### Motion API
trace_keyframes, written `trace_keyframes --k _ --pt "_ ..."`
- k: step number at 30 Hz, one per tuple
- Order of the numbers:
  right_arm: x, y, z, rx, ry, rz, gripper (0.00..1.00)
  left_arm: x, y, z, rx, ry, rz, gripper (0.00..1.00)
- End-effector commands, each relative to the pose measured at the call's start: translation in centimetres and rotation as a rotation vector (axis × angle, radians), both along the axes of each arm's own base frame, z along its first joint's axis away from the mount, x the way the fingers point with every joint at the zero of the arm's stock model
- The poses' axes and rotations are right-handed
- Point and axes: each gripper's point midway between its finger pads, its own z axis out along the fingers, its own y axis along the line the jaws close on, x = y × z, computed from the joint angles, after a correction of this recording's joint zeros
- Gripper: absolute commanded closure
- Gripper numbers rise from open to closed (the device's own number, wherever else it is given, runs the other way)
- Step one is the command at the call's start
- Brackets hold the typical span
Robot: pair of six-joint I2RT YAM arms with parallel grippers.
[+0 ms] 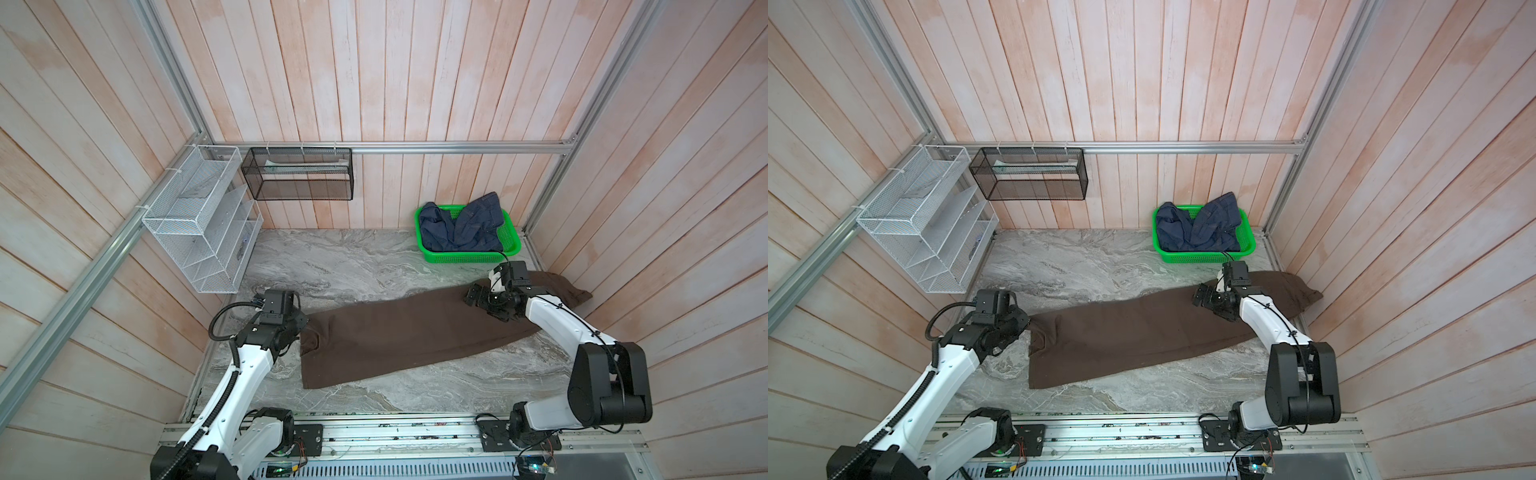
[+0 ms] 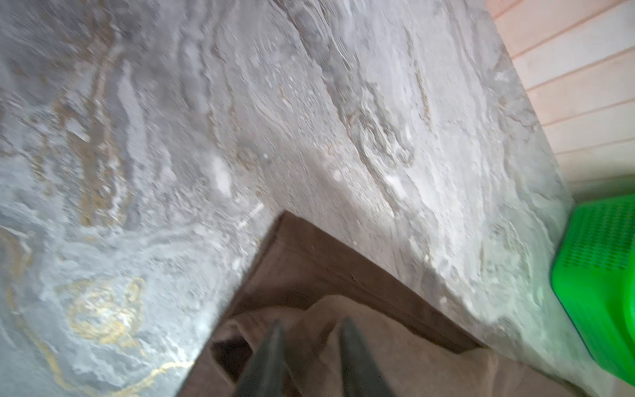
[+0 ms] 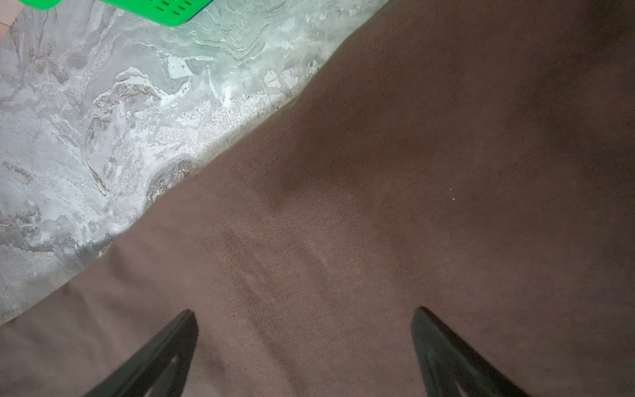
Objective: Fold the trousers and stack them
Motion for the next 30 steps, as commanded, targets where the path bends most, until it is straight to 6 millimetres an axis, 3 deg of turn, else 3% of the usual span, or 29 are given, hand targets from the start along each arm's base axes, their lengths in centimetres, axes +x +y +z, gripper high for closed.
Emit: trace_keyframes --k 1,4,7,13,16,21,26,30 --pt "0.0 0.3 0.0 0.004 0.002 0.016 0.02 0.1 1.1 0.9 0.056 -0.001 -0.017 0.46" --pt "-0.1 0.3 -0.1 0.003 0.002 0.02 0.02 -0.2 -0.1 1.8 0.004 -0.018 -0.067 0.39" --pt "-0.1 0.4 -0.1 0.009 0.002 0.023 0.02 -1.7 -1.8 1.5 -0.074 -0.006 -0.124 0.38" --pt "0.1 0.7 -0.2 0.018 -0.001 0.027 0.02 -5.9 -5.1 -2.7 -0.159 0.114 -0.2 0.38" --pt "0.3 1.0 -0.4 0.021 0.003 0.033 0.02 -7.0 -6.2 -5.3 -0.17 0.166 -0.212 0.44" --pt "0.1 1.4 -0.5 0.02 0.007 0.045 0.02 -7.5 -6.0 -8.4 -0.145 0.204 -0.186 0.57" --pt "0.0 1.3 -0.5 0.018 0.007 0.043 0.02 -7.1 -5.4 -9.4 -0.114 0.192 -0.161 0.6" --pt "0.0 1.3 -0.5 0.018 0.007 0.044 0.02 -6.1 -4.6 -9.1 -0.065 0.176 -0.138 0.6"
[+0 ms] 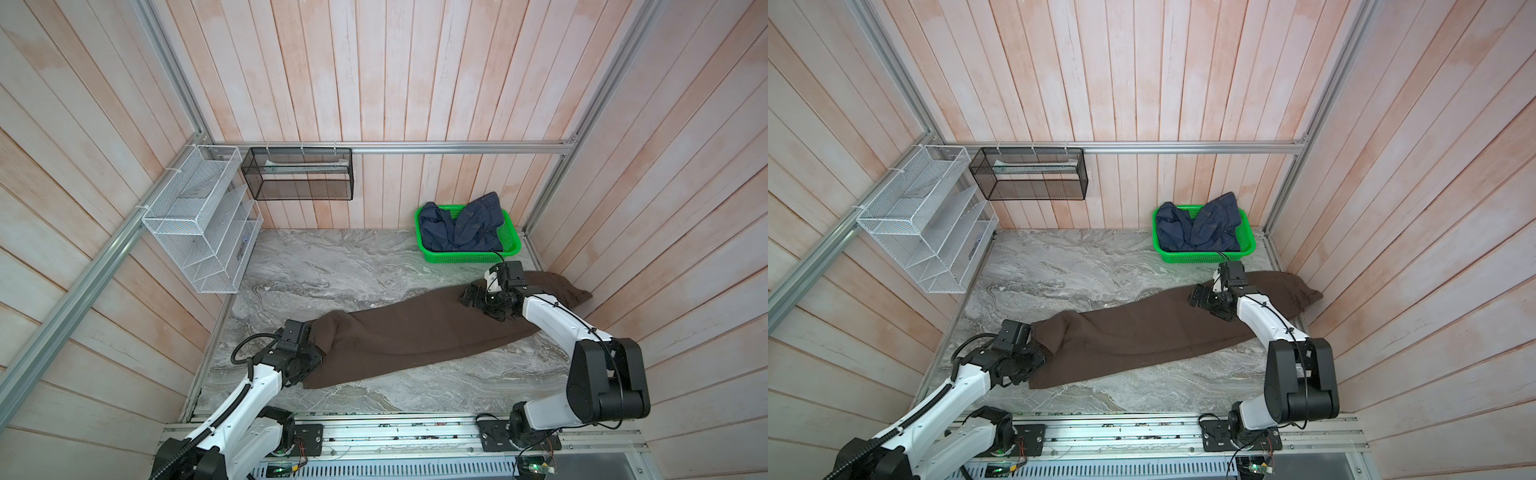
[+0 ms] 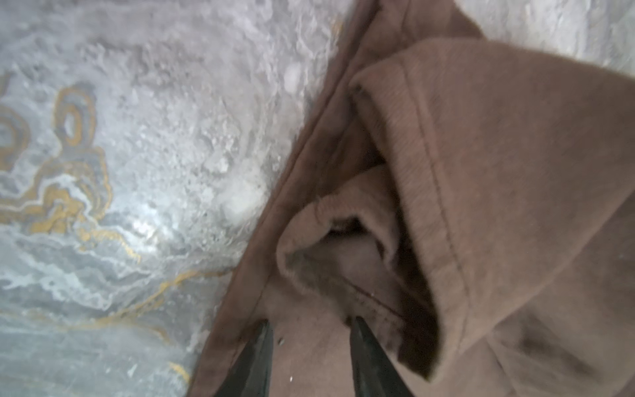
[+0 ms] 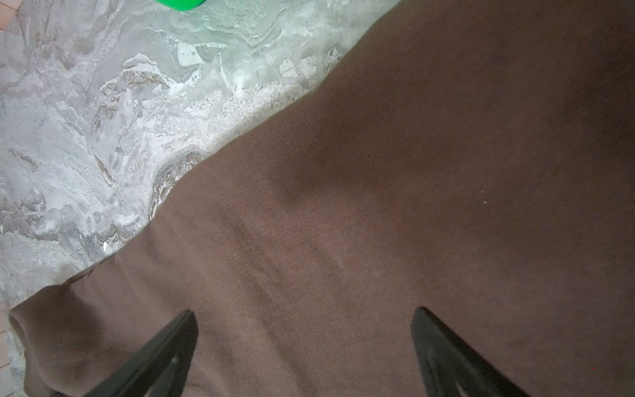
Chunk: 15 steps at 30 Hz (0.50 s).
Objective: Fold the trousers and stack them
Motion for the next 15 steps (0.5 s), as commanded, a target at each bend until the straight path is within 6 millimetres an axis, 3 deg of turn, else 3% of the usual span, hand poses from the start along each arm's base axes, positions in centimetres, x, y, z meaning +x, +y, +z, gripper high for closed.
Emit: trace_keyframes --k 1,7,15 --pt "-0.1 0.2 -0.1 0.003 0.005 0.011 0.02 1.9 0.9 1.0 0.053 -0.068 0.037 0.59" --pt "0.0 0.3 0.1 0.002 0.002 0.014 0.02 3.2 1.8 2.7 0.089 -0.116 0.068 0.54" --pt "0.0 0.5 0.1 0.011 0.004 0.02 0.02 3.1 1.6 0.5 0.014 -0.074 0.053 0.59"
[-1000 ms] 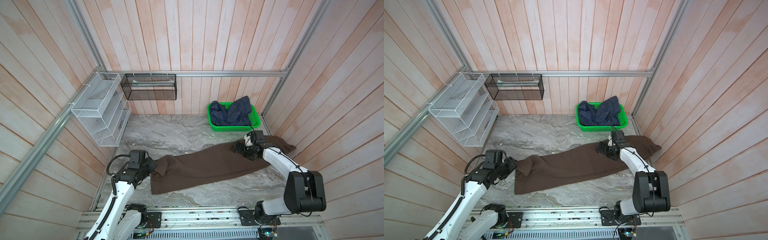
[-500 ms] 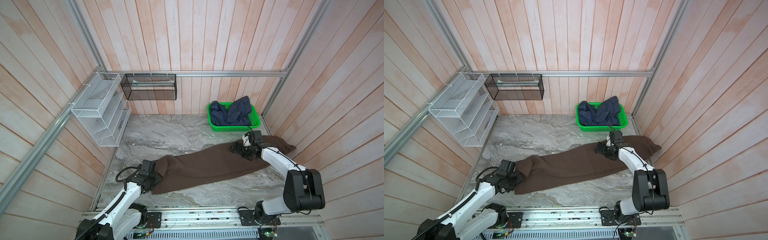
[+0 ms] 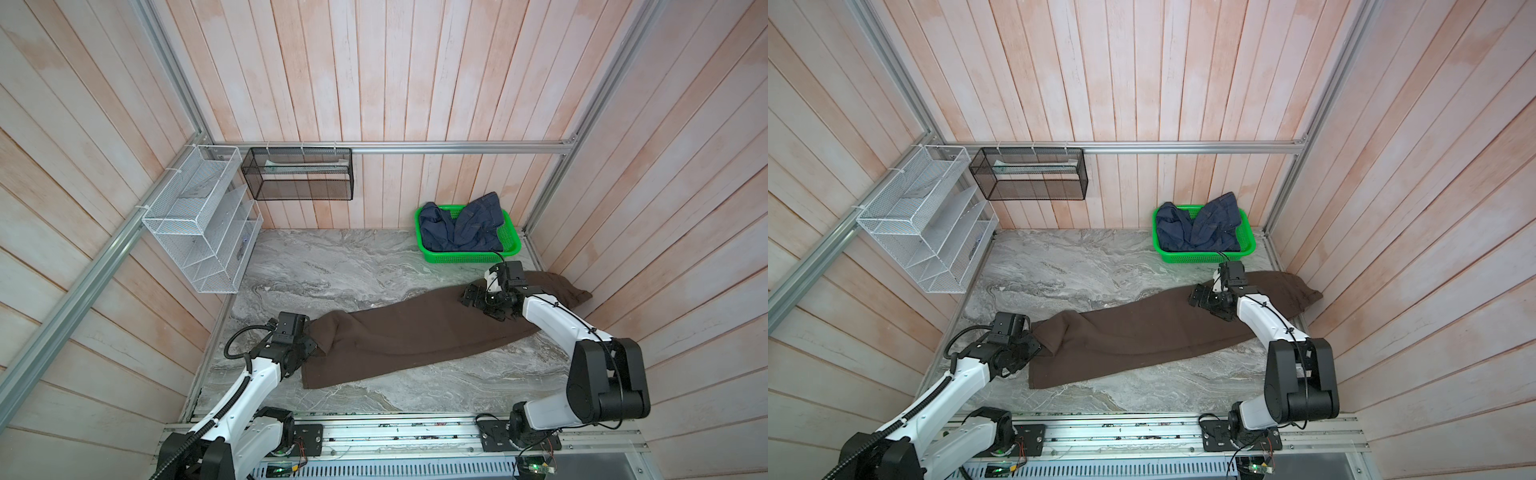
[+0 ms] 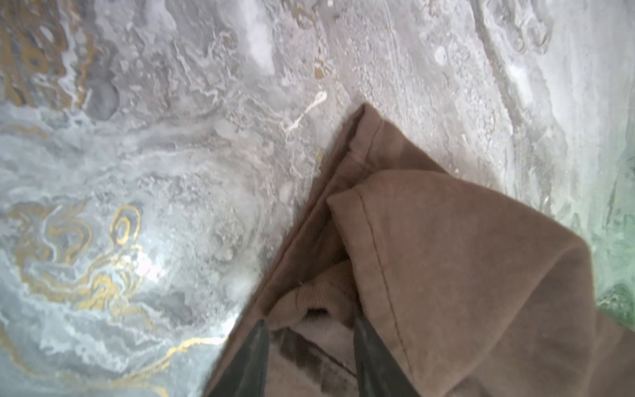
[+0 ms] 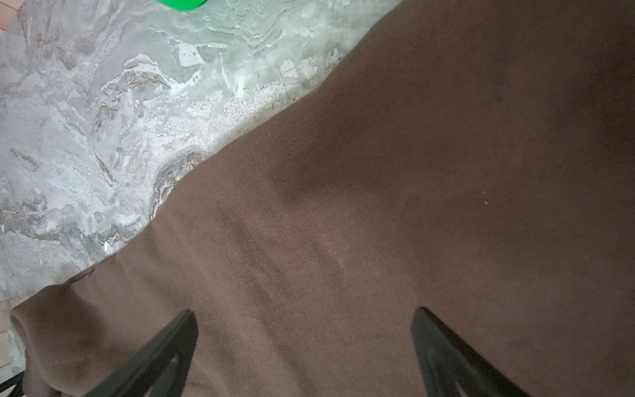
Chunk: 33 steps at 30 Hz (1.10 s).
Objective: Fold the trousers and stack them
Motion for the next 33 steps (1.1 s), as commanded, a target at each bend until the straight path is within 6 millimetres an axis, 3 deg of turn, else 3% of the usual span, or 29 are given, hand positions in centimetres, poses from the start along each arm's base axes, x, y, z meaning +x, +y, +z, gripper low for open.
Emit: trace_keyframes --k 1,8,11,19,24,26,33 --pt "0.0 0.4 0.1 0.007 0.003 0.017 0.02 -0.2 -0.7 -1.0 -0.033 0.017 -0.039 0.6" --pt "0.1 0.6 0.2 0.009 0.0 0.017 0.02 -1.4 -0.6 -2.0 -0.026 0.048 -0.059 0.72" --pt "0.0 0.8 0.2 0.009 0.003 0.022 0.02 -1.6 -0.6 -2.4 -0.019 0.08 -0.069 0.66" --pt "0.0 0.8 0.0 0.006 0.004 0.023 0.02 -1.9 -0.9 -3.1 -0.016 0.105 -0.104 0.66" --pt "0.1 0.9 -0.1 0.006 0.005 0.024 0.02 -1.9 -1.0 -3.9 0.021 0.154 -0.132 0.56" --pt "0.1 1.0 0.0 0.005 0.005 0.025 0.02 -1.7 -0.8 -3.8 0.04 0.158 -0.139 0.56" --pt "0.0 1.0 -0.1 0.005 0.005 0.028 0.02 -1.2 0.1 -3.0 0.108 0.164 -0.137 0.86"
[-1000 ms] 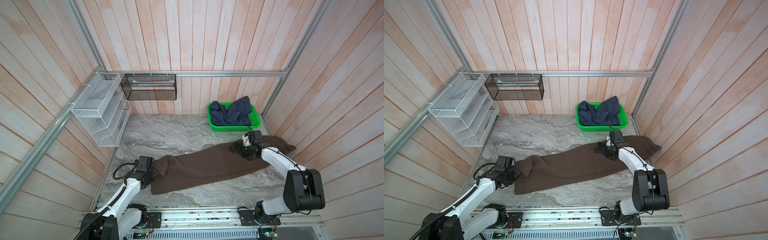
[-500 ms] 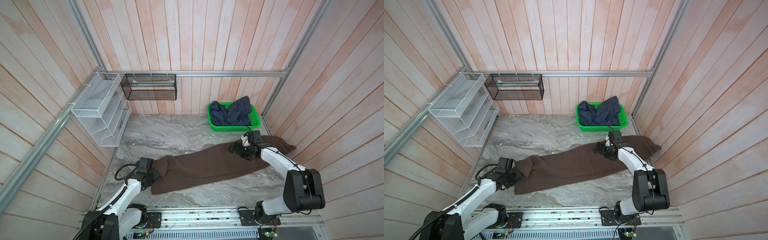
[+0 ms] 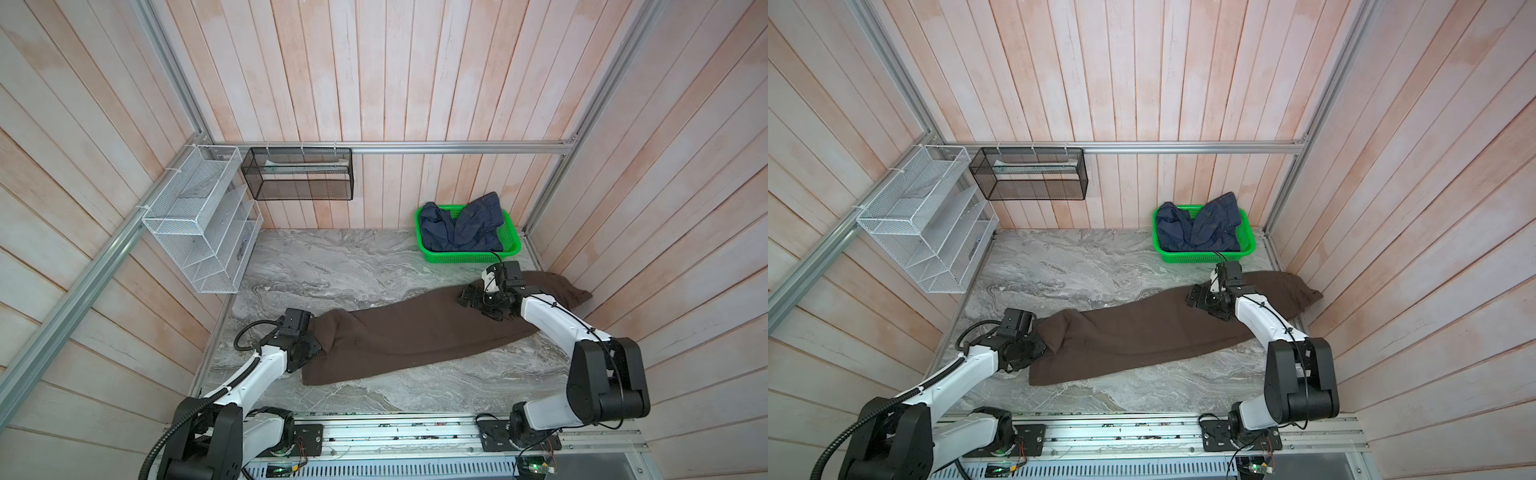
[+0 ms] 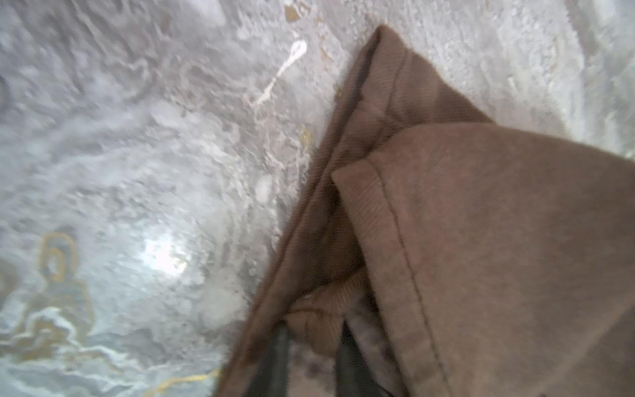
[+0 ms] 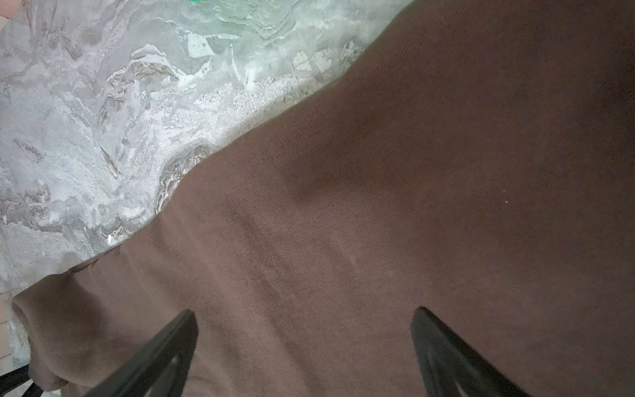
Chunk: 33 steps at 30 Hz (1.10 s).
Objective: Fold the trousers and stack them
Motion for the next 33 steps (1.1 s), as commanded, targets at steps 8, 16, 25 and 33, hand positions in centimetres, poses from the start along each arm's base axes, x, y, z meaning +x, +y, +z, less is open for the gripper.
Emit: trace_keyframes --k 8,16,25,33 --pt "0.2 0.2 -0.2 0.0 0.01 0.01 0.02 -0.1 1.8 1.0 0.142 0.056 -0.002 0.53" --pt "0.2 0.3 -0.3 -0.002 0.01 0.014 0.02 0.5 1.8 0.6 0.165 0.084 -0.033 0.67" --pt "0.5 0.4 -0.4 0.003 0.012 0.016 0.02 1.0 0.0 0.7 0.09 0.036 -0.078 0.82" --pt "0.6 0.4 0.0 0.004 0.004 0.019 0.02 0.5 -2.9 5.9 -0.117 -0.063 -0.067 1.0"
